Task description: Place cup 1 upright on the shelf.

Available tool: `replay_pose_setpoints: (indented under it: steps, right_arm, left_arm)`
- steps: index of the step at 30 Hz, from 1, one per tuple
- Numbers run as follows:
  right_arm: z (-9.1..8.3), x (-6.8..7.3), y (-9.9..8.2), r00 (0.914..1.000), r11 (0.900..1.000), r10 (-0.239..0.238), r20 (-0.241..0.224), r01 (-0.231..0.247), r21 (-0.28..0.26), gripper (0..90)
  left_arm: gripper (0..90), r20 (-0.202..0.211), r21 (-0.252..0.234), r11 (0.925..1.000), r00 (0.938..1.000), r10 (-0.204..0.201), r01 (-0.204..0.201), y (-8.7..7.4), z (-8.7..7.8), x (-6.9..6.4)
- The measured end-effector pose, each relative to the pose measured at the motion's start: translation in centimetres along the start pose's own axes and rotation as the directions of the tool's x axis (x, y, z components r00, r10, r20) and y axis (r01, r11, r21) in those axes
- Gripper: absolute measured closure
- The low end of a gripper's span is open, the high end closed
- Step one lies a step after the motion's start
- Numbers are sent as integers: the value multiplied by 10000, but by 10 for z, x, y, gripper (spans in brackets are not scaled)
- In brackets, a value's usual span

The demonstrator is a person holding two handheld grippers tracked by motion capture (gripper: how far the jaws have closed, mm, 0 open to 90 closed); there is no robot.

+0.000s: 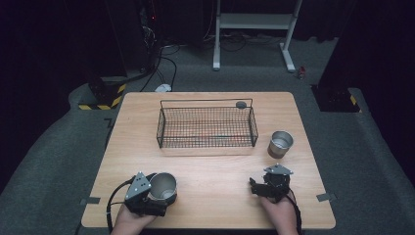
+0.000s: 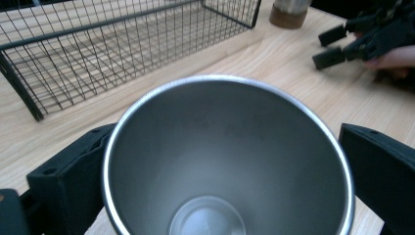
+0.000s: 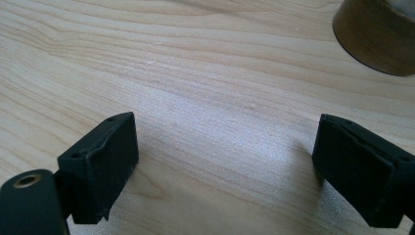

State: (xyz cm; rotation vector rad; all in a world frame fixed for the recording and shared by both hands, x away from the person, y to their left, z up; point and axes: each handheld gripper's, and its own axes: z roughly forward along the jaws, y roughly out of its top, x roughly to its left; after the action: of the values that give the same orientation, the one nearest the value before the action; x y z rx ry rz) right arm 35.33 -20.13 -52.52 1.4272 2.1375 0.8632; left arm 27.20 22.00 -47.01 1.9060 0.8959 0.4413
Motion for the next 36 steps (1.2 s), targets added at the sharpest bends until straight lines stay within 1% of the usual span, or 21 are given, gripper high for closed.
replay_pose_setpoints:
  steps: [3,4,5,6,7,10,11,12,15,17,18,21,22,24,25,26,33,34,36]
  right_arm:
    - [0,0,0,10000,10000,0,1,0,1,98]
    - [0,0,0,10000,10000,-8,-5,8,-1,98]
    - [0,0,0,10000,10000,-8,-5,8,-1,98]
    - [0,0,0,10000,10000,-18,-17,18,0,98]
    - [0,-1,0,10000,10000,-64,-22,64,5,98]
    - [0,0,0,10000,10000,-60,-20,60,7,98]
    - [0,0,0,10000,10000,-60,-21,60,6,98]
    - [0,0,0,10000,10000,-60,-20,60,7,98]
    - [0,0,0,10000,10000,-61,-20,61,7,98]
    - [0,0,0,10000,10000,-60,-19,60,7,98]
    - [0,0,0,10000,10000,-60,-20,60,7,98]
    - [0,0,0,10000,10000,-60,-20,60,7,98]
    - [0,0,0,10000,10000,-61,-20,61,6,98]
    - [0,0,0,10000,10000,-63,-19,63,6,98]
    - [0,0,0,10000,10000,-60,-21,60,7,98]
    - [0,0,0,10000,10000,-61,-21,61,7,98]
    - [0,0,0,10000,10000,-63,-21,64,6,98]
    - [0,0,0,10000,10000,-62,-21,62,8,98]
    - [0,0,0,10000,10000,-63,-21,63,7,98]
  left_arm:
    - [1,-20,-14,10000,10000,-30,30,-2,-1,-1]
    - [1,-99,25,10000,9999,88,-88,-3,-1,0]
    - [1,-99,25,10000,9999,88,-88,-3,-1,0]
    - [1,-232,-11,9998,9996,187,-188,-4,-2,2]
    - [3,-202,7,9999,9997,147,-147,-4,-3,3]
    - [6,-132,74,9998,9997,201,-200,-5,-3,5]
    - [6,12,146,9998,9999,109,-109,-6,-1,5]
    - [6,0,243,9996,9999,143,-143,-7,0,5]
    - [7,22,258,9996,9999,147,-148,-9,2,5]
    - [15,-39,261,9993,9997,252,-251,-9,2,5]
    - [38,-54,121,9994,9995,316,-315,-9,1,5]
    - [87,-72,59,9993,9993,369,-369,-9,1,4]
    - [98,-15,32,9994,9994,342,-342,-9,2,5]
    - [116,-37,-12,9994,9994,353,-353,-10,2,4]
    - [120,-37,-12,9994,9994,353,-353,-10,2,4]
    - [123,-128,-23,9991,9990,432,-433,-9,3,4]
    - [134,-268,2,9990,9987,443,-443,-9,3,4]
    - [135,-324,-20,9988,9982,498,-499,-9,3,4]
    - [136,-395,-51,9989,9981,470,-473,-9,3,4]
